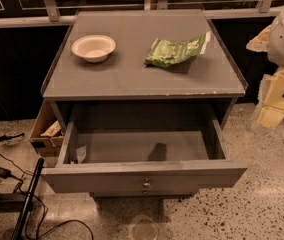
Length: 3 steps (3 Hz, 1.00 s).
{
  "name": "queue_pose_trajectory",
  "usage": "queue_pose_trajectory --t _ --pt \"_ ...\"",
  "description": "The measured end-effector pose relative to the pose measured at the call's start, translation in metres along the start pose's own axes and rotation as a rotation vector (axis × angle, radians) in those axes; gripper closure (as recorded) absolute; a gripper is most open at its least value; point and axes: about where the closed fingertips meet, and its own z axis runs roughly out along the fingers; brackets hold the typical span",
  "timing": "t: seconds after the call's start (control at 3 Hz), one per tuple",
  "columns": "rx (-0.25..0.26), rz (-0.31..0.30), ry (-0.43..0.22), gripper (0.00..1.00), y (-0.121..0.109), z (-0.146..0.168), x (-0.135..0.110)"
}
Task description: Place green jalapeno chip bag into top drawer
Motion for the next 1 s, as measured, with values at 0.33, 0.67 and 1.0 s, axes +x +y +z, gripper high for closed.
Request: queue_pose_trajectory --t 0.33,0.67,1.0 --pt "0.000 0.000 0.000 0.00 0.000 0.000 0.000" --pt "0.036 -0.001 -0.022 0.00 -0.016 0.000 -0.008" --pt "0.079 0.017 -0.056 0.00 -0.049 0.006 -0.017"
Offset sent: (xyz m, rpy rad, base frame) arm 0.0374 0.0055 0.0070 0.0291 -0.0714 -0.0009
